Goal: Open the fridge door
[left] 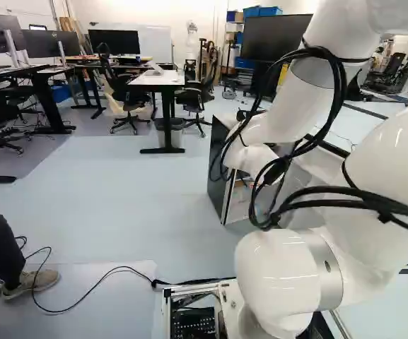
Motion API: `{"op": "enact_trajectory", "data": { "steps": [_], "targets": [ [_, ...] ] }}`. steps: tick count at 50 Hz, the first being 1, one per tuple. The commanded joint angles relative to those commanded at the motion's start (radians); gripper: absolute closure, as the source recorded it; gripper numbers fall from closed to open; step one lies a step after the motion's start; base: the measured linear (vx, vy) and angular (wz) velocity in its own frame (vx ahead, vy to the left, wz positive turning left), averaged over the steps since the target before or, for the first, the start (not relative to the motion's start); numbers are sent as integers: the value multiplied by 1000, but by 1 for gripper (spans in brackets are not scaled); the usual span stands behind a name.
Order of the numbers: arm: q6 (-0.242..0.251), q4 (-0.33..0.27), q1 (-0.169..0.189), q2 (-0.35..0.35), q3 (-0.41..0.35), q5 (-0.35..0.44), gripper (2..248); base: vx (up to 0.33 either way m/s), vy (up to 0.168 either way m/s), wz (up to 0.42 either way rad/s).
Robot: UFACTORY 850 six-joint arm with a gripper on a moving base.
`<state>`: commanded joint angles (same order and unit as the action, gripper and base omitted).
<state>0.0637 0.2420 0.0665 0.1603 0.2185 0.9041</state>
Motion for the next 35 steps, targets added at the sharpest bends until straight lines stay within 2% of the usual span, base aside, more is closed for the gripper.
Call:
{"op": "enact_trajectory", "data": {
  "steps": [17,35],
  "targets": [
    [-29,-110,-30,54,-60,-14,3,0,0,0],
    [-50,-190,-52,93,-103,-25,3,0,0,0]
  ]
}}
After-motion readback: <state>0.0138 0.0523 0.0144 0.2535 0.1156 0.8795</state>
